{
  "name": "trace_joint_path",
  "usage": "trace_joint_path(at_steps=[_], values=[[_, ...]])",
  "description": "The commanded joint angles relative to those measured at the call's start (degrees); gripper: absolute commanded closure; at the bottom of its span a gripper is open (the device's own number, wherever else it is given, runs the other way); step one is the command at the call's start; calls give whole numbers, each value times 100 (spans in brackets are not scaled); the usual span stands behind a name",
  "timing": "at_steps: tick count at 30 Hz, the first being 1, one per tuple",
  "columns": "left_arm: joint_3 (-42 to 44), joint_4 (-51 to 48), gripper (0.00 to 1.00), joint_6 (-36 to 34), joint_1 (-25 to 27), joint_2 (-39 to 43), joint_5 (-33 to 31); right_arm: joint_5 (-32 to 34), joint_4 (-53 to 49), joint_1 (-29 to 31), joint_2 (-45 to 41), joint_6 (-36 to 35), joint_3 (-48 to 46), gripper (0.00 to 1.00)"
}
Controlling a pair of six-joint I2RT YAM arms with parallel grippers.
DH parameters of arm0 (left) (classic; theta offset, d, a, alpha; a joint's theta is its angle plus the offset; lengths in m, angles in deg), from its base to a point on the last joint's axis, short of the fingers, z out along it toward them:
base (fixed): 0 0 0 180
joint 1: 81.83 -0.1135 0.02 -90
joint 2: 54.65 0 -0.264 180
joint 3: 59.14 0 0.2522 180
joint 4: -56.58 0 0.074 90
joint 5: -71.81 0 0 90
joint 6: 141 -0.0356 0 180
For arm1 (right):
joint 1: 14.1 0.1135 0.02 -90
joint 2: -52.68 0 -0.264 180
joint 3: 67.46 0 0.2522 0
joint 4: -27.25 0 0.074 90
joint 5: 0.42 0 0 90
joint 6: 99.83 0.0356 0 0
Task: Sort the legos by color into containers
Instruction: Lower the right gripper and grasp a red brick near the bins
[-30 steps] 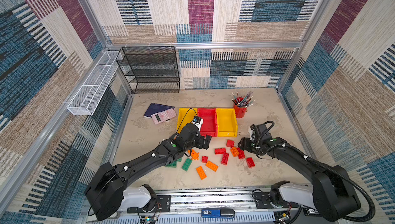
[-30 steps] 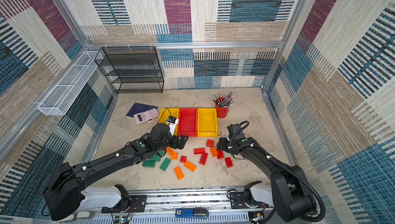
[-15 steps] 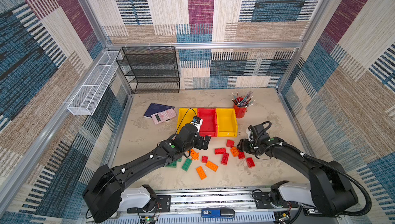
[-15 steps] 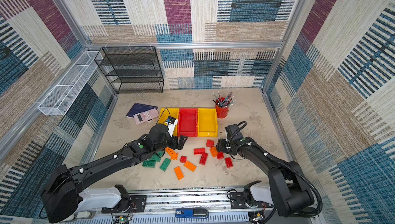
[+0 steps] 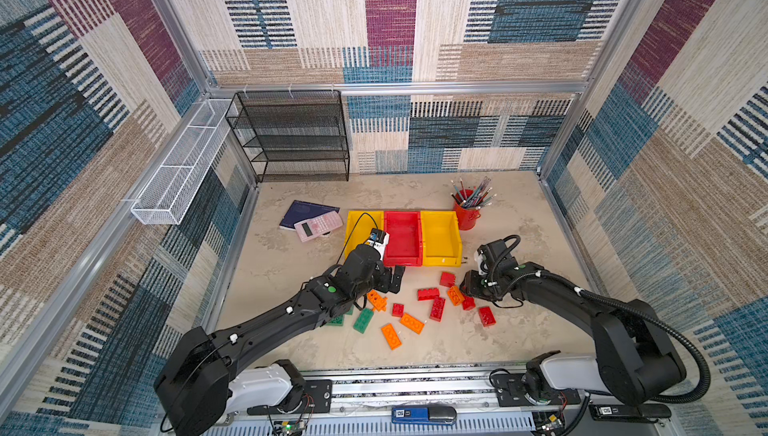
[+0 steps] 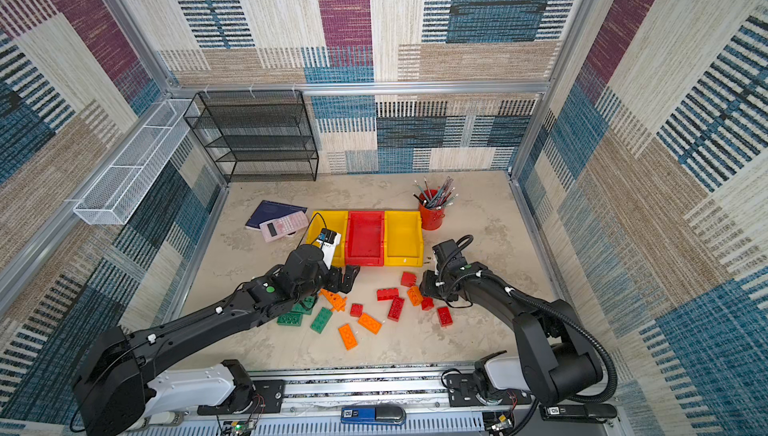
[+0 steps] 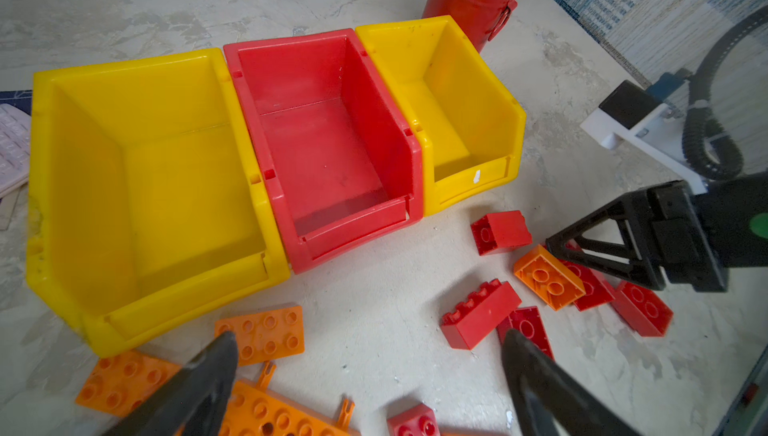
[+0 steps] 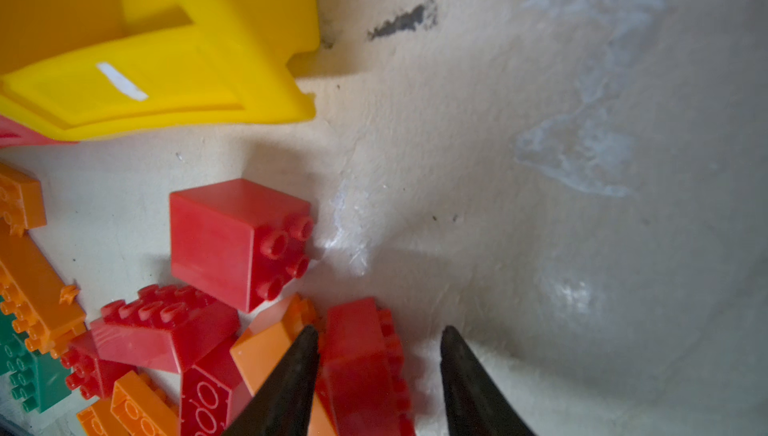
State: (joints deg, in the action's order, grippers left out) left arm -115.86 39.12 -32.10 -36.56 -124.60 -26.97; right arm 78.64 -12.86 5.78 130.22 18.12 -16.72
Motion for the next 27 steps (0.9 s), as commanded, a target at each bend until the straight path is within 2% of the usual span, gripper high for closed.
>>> trace_joint_path(at_steps=[1, 12, 27], values=[[21, 73, 1, -191, 6, 62, -107, -12, -28, 16, 74, 7, 50, 50], [49, -7, 1, -271, 7, 121, -203, 264, -322, 251, 492, -15, 390, 60], [-49, -42, 1, -494, -10, 190, -553, 488, -609, 253, 413, 189, 625, 70]])
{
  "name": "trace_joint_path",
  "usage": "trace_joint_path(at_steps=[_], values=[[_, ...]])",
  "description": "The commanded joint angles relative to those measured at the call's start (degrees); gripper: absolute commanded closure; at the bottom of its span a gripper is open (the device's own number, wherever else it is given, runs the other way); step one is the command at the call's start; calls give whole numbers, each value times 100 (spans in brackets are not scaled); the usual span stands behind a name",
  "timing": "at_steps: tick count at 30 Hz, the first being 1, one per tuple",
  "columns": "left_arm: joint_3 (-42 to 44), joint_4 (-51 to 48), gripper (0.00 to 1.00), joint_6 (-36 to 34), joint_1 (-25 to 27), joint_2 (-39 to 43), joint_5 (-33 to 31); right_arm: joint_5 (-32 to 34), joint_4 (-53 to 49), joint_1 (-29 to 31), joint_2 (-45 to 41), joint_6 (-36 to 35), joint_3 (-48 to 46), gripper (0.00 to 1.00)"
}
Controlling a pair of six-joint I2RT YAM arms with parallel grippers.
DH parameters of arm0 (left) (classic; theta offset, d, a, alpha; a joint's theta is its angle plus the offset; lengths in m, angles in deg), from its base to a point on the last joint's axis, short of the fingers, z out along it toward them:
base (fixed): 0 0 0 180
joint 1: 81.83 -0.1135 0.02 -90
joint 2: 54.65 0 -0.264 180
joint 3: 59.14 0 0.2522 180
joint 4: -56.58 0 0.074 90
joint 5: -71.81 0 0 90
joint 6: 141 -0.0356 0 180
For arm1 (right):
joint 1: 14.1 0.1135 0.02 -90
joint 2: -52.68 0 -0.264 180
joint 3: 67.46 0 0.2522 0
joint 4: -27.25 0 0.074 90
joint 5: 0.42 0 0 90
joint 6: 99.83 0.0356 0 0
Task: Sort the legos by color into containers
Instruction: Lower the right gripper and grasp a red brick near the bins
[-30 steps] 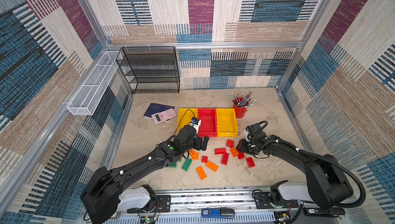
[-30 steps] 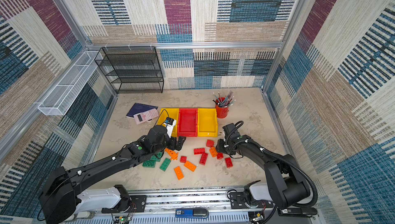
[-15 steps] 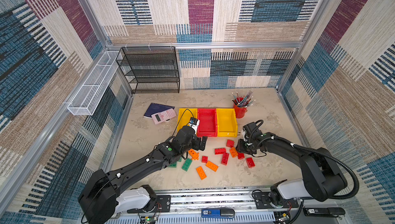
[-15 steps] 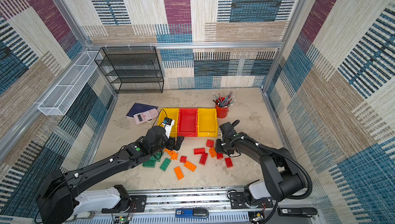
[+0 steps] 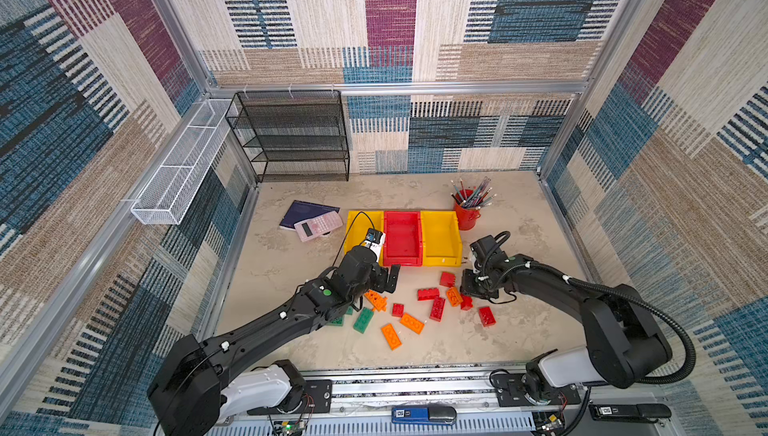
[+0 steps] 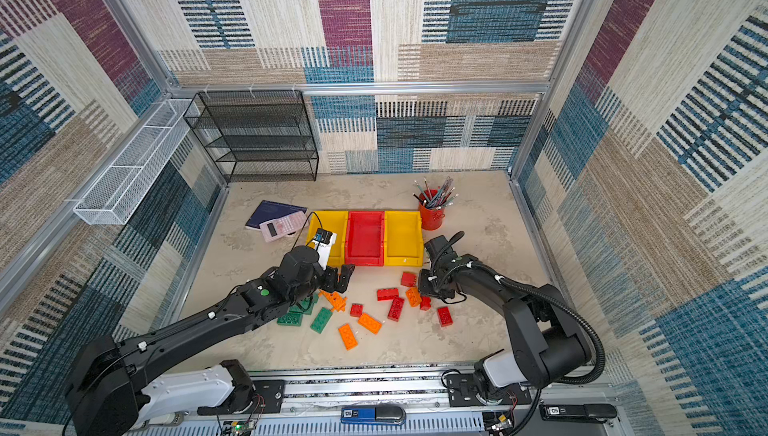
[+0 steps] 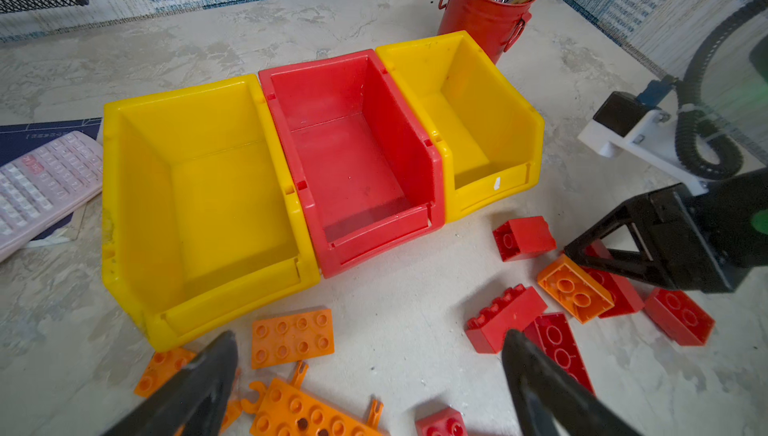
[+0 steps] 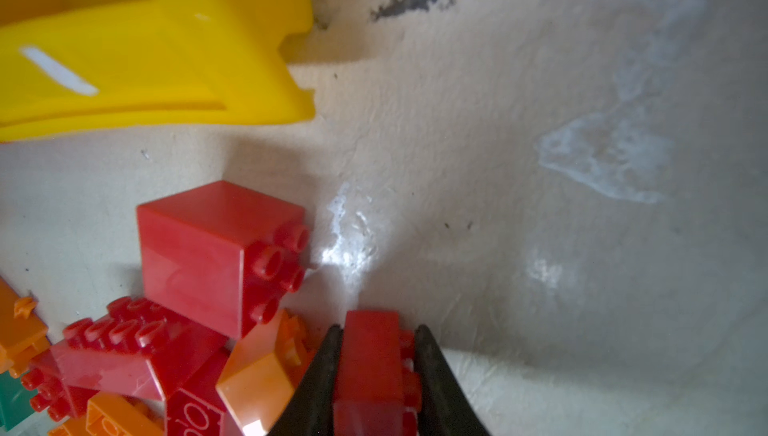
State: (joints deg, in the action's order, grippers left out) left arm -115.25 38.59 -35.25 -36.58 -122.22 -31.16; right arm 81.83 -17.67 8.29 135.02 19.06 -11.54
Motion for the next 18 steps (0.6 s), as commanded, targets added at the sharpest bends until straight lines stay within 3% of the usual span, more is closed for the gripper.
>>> trace_joint_path(at_steps=[1, 12, 18], values=[[-171, 3, 1, -177, -11, -92, -174, 241, -201, 2, -88, 86, 168, 70], [-632, -87, 1, -201, -25, -405, -179, 452, -613, 1, -197, 72, 693, 73], [-648, -147, 1, -325, -47, -327, -197, 488, -935, 2, -240, -7, 1435, 73]])
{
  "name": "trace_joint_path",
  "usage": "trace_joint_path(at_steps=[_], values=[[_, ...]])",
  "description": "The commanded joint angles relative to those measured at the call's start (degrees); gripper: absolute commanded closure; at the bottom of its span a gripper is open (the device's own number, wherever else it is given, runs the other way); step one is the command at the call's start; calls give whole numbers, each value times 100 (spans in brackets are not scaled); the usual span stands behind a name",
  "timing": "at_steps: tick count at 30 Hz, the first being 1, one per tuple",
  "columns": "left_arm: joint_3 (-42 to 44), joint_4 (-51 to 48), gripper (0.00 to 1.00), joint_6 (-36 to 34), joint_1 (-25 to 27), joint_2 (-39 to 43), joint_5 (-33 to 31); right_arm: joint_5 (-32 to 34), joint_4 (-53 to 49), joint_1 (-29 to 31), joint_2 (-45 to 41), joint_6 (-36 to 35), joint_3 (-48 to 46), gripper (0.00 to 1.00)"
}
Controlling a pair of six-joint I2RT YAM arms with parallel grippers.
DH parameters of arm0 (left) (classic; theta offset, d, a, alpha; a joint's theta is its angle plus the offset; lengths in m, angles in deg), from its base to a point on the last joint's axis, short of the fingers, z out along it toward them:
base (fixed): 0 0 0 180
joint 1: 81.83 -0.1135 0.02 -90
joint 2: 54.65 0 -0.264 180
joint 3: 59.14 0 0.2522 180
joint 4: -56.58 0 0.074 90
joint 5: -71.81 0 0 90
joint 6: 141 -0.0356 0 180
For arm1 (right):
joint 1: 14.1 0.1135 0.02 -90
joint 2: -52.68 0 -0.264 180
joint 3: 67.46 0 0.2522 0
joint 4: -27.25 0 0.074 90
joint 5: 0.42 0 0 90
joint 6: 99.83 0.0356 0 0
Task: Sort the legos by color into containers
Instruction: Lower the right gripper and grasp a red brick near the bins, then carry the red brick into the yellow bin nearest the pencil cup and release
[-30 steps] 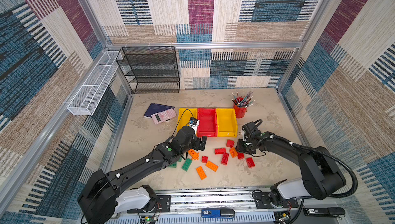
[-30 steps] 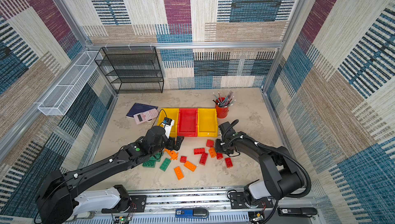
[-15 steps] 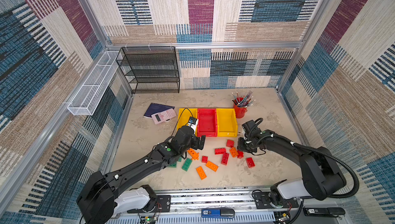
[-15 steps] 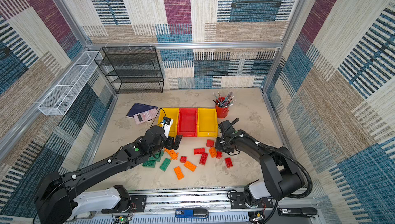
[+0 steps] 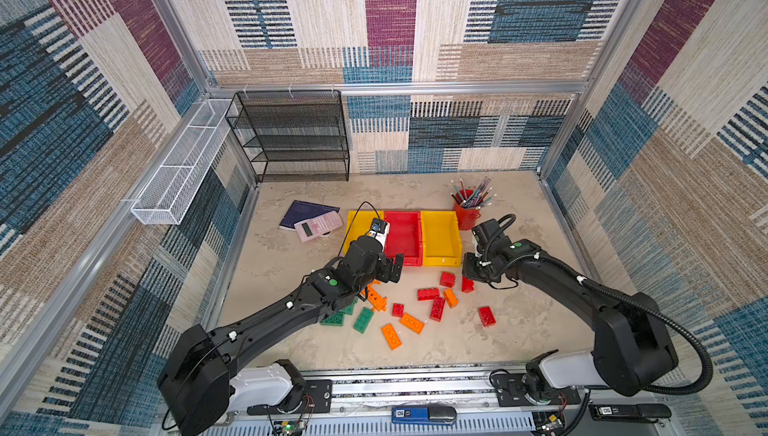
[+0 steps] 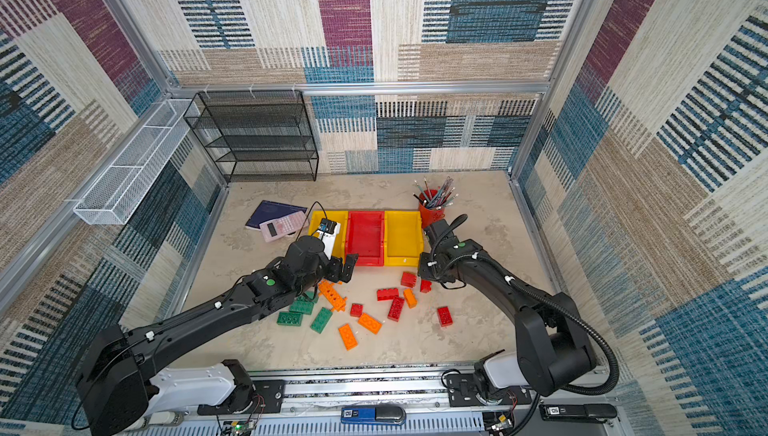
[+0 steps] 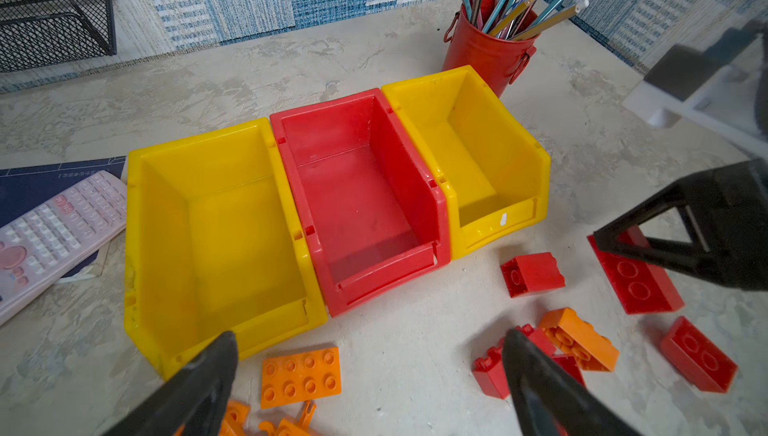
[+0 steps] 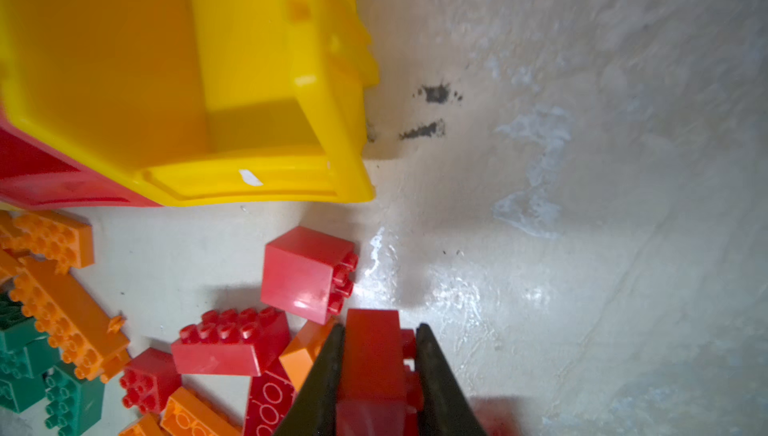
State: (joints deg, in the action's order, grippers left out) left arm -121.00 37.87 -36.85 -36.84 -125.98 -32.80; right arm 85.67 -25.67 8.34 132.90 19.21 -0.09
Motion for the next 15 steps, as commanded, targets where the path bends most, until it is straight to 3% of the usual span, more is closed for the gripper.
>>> trace_joint_path(at_steps=[1, 15], values=[[-81, -91, 1, -174, -26, 57, -33, 105, -160, -2, 14, -37, 467, 73], [-27, -441, 1, -163, -67, 334, -224, 49, 41, -2, 2008, -511, 2857, 72]])
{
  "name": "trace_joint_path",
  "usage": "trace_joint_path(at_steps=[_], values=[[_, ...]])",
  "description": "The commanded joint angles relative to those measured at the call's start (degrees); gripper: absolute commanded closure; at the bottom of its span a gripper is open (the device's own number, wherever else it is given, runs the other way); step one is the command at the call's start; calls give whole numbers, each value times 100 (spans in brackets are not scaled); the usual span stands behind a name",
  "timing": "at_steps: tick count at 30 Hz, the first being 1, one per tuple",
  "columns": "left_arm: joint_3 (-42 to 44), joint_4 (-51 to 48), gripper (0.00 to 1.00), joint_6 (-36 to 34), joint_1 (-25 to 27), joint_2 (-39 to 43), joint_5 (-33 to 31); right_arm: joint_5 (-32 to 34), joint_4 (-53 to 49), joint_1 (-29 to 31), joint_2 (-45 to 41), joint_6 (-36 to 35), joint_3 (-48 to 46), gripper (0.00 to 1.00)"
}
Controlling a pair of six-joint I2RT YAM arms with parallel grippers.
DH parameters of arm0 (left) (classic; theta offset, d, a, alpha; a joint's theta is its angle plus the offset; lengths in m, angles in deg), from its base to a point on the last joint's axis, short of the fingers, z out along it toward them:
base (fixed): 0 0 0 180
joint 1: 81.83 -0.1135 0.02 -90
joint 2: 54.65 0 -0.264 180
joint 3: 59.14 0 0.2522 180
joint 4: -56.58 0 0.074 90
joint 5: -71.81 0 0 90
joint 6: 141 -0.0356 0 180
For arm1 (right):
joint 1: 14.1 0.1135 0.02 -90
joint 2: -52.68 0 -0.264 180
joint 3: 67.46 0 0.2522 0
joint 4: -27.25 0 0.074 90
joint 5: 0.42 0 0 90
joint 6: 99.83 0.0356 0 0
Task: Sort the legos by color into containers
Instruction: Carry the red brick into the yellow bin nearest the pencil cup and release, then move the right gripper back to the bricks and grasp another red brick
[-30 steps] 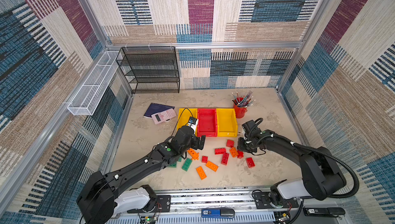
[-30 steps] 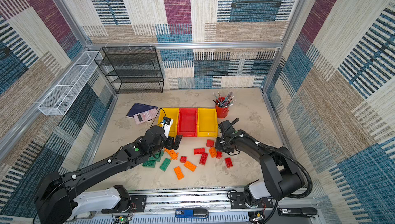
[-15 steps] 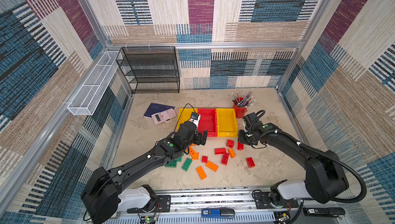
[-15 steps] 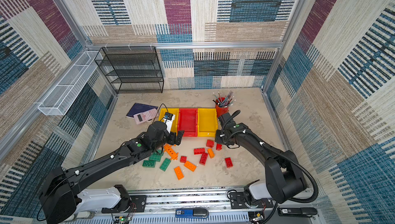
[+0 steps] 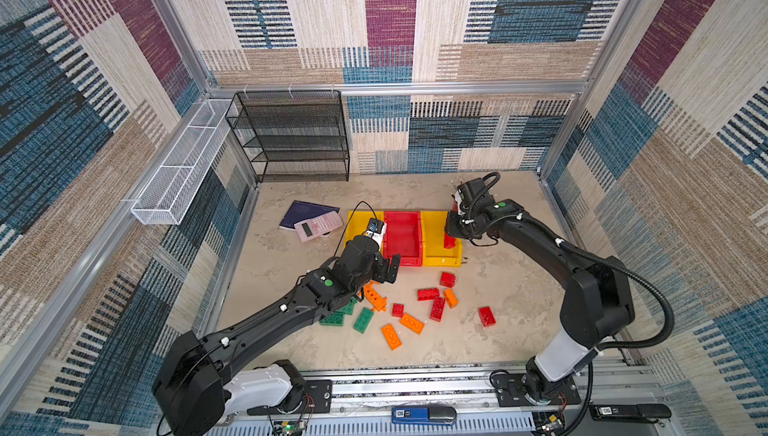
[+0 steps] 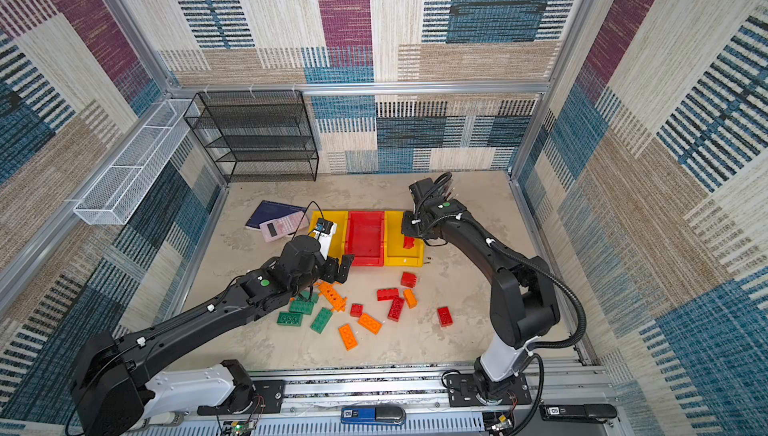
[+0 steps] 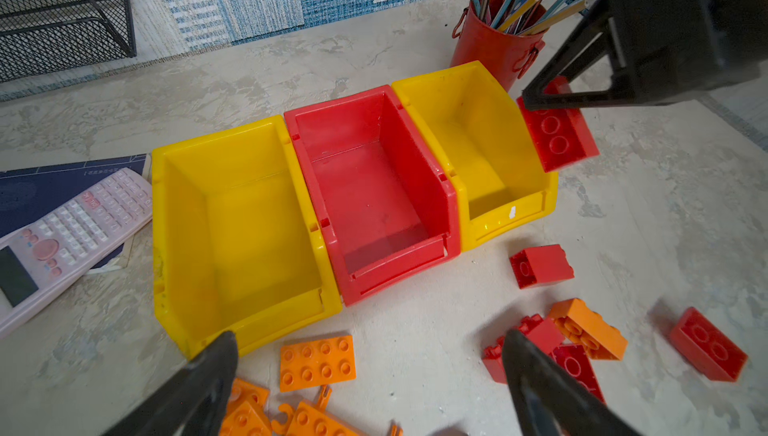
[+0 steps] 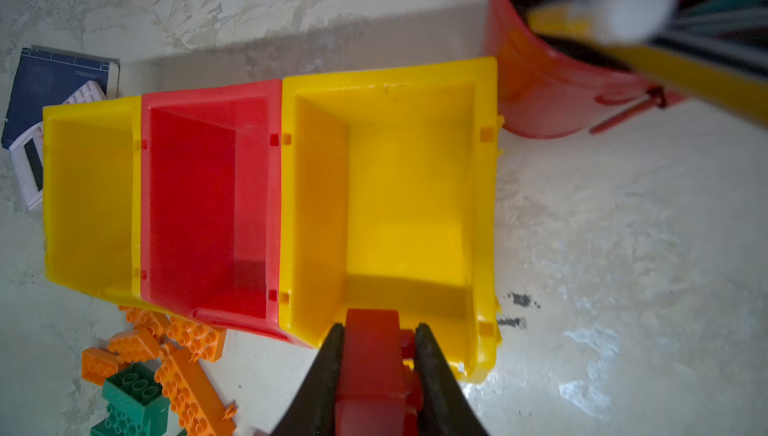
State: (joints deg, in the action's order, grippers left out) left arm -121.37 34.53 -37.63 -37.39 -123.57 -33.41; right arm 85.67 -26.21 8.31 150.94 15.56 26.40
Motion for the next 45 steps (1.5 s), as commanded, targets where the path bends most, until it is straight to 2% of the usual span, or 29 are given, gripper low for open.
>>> trace_joint_path(at_steps=[1, 5, 8, 10, 17, 21, 26, 32, 38, 45], values=[[30, -127, 1, -82, -15, 145, -197, 57, 86, 0, 337, -170, 304, 71], [125, -202, 1, -78, -30, 316, -321, 83, 68, 0, 728, -198, 557, 68], [145, -248, 1, -95, -59, 383, -376, 39, 68, 0, 928, -210, 692, 53], [149, -258, 1, -103, -76, 389, -400, 20, 60, 0, 986, -225, 782, 48], [55, -199, 1, -140, -139, 303, -386, 86, -226, -5, 875, -317, 1133, 44], [12, -176, 1, -215, -147, 259, -302, 293, -459, -2, 457, -329, 1019, 42], [37, -106, 1, -198, -147, 249, 52, 613, -683, 0, -448, -199, 126, 36], [355, 140, 1, 490, -122, 253, 224, 1169, -1162, 0, -1765, 760, -1588, 28], [479, 473, 1, 942, 82, 6, 581, 1041, -1617, 0, -2546, 1571, -2714, 27], [280, 746, 1, 1003, 670, -581, 652, 755, -1619, 0, -2940, 1875, -3439, 27]])
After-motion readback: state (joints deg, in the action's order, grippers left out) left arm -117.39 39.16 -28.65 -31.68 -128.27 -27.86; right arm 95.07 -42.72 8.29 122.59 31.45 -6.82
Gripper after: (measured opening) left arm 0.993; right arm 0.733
